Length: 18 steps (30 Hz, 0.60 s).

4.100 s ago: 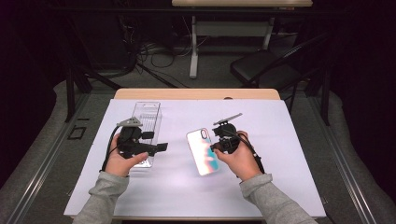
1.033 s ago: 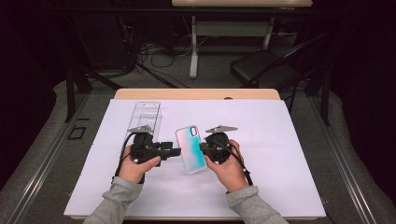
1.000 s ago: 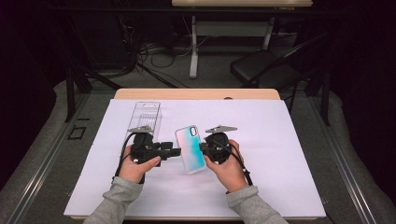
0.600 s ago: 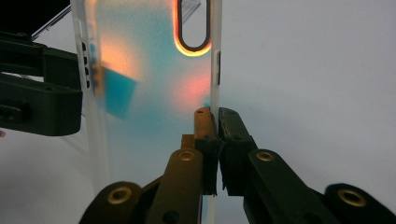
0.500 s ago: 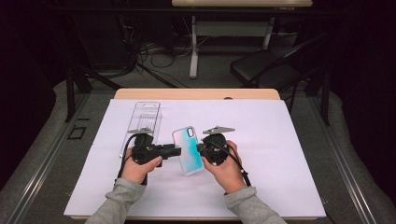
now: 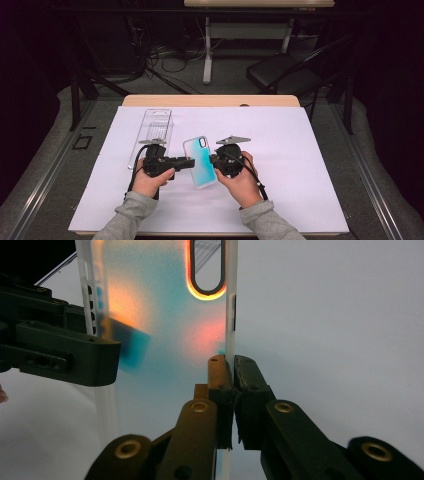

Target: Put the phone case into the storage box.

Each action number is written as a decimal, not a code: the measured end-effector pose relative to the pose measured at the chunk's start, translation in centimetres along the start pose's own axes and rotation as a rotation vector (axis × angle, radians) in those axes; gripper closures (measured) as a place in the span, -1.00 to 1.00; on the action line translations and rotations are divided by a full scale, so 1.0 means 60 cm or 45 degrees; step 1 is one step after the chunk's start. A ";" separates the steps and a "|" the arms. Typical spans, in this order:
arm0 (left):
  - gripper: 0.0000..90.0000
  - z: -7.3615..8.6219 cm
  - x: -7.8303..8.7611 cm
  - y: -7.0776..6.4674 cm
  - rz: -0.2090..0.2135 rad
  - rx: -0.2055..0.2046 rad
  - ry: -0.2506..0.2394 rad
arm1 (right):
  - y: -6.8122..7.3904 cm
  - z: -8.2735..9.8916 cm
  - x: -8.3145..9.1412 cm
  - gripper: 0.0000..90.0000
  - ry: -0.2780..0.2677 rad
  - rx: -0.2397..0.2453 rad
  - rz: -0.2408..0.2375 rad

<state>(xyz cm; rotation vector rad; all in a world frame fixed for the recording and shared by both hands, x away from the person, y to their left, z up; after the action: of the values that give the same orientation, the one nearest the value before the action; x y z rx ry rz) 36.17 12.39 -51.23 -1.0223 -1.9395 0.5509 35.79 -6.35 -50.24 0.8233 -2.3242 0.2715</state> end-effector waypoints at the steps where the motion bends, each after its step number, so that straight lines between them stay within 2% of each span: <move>1: 0.50 0.000 0.000 0.000 0.000 0.001 -0.001 | 0.000 0.000 0.000 0.93 0.000 0.000 -0.001; 7: 0.53 0.001 0.000 0.000 0.013 0.000 -0.001 | 0.003 0.000 0.001 0.93 0.000 -0.002 -0.013; 10: 0.53 0.002 -0.001 0.001 0.023 0.017 0.004 | 0.003 0.000 0.000 0.93 -0.003 -0.001 -0.015; 12: 0.53 0.003 -0.002 0.002 0.043 0.063 0.017 | 0.004 0.000 0.000 0.93 0.000 -0.005 -0.017; 18: 0.54 0.003 -0.003 0.006 0.043 0.076 0.010 | 0.008 0.000 0.000 0.93 -0.002 -0.005 -0.028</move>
<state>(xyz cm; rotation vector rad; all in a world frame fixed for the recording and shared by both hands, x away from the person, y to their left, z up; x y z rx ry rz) 36.22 12.44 -51.64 -1.0194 -1.8904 0.6194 35.47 -5.99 -50.22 0.8474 -2.3148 0.2568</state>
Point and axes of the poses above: each handheld gripper's, and its own axes: x roughly backward along the jaws, z roughly out of its underside, y roughly to its left, the point moved 4 cm from there along -x, roughly forward along the jaws, and after that the axes turned 13 degrees about x, right-handed, at the moved point
